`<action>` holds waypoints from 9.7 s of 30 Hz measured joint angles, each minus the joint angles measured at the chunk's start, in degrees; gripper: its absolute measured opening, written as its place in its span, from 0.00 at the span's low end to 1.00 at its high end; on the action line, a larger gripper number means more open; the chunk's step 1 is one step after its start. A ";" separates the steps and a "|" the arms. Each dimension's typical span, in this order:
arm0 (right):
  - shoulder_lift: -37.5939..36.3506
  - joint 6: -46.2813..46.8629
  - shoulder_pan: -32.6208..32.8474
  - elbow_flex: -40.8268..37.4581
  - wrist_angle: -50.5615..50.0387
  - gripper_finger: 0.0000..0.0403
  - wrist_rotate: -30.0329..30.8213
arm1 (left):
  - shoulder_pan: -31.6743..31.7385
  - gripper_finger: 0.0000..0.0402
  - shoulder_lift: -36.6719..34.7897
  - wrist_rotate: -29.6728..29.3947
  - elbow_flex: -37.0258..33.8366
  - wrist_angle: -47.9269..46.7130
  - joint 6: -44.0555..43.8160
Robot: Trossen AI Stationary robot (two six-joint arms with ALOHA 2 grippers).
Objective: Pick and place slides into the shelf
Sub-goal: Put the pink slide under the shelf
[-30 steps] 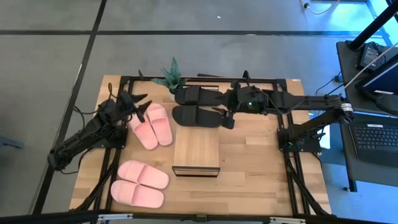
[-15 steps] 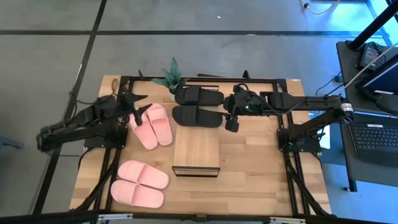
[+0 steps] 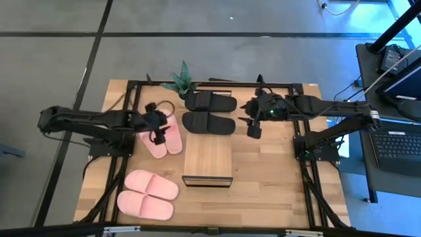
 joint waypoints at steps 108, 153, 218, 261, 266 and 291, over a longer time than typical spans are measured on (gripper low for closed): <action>-0.72 9.18 -0.04 0.06 19.48 0.51 -0.35 | -4.74 0.00 22.60 -45.41 46.14 -0.32 19.84; -0.42 39.17 -3.77 0.07 28.06 0.51 -7.39 | -6.16 0.00 38.17 -38.60 46.12 65.93 83.52; 2.88 25.48 -7.24 -0.02 36.29 0.18 -9.34 | -10.71 0.56 36.36 -49.88 46.07 71.66 77.42; -15.71 34.24 -16.04 -22.09 -25.72 0.18 -53.12 | -3.51 0.57 3.36 12.23 23.87 9.20 -7.22; -14.02 31.44 -16.04 -31.72 -13.08 0.17 -56.18 | -3.51 0.57 3.36 12.25 23.87 9.20 -7.22; -2.54 23.04 -16.07 -38.80 1.50 0.43 -26.65 | -3.51 0.57 3.37 12.23 23.89 9.46 -8.71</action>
